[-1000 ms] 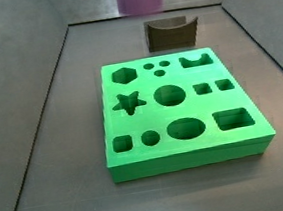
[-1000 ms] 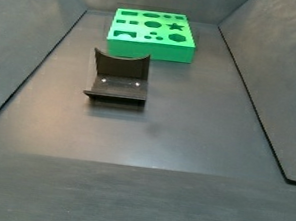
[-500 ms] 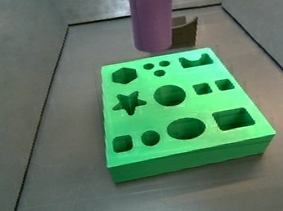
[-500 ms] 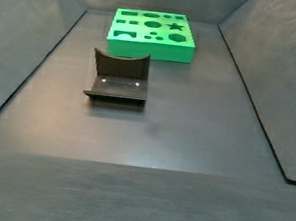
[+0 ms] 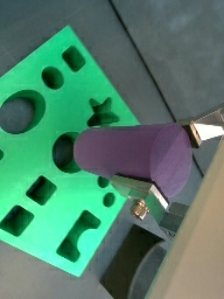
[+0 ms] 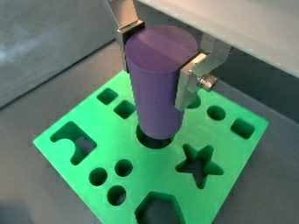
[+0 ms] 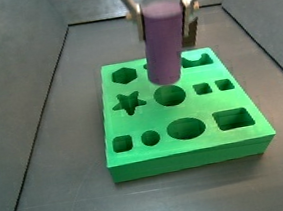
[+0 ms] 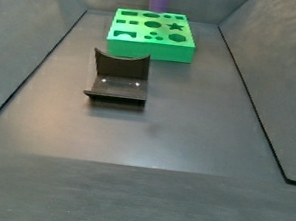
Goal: Insert the round object.
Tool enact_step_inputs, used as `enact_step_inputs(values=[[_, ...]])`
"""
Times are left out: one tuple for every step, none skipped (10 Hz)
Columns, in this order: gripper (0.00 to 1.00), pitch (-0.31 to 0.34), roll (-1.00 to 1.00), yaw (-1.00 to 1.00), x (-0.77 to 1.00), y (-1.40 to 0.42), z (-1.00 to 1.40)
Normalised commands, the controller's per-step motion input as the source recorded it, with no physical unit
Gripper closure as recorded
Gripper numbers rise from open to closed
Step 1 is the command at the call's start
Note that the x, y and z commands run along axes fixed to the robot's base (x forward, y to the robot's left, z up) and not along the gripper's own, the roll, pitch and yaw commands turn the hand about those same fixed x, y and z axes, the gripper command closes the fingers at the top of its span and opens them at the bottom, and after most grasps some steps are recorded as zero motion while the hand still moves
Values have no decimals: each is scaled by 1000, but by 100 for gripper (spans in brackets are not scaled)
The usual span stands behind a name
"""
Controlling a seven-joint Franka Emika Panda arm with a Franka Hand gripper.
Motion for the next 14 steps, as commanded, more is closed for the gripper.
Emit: enact_step_inputs(values=[[100,0,414,0,120,-54,-491],[100,0,337,0,49,-23,-400],[100,0,0,0,0,0,-286],[100,-9,-19,0,0,0,-366],[100,-29,-77,-46,0,-71,-391],[100,-24,-90,-46,146,-166,-389],[100,0,0,0,429,-134,-509],[100,10,53,0,549,-37,-603],[100,29,184,0,503,0,-654],[100,0,214,0,194,0,-717],[100,-67,217,11,0,0,-886],[100,-97,237,80,-191,0,-869],[100,-91,250,31,-306,0,-851],[100,-107,210,0,-531,17,-840]])
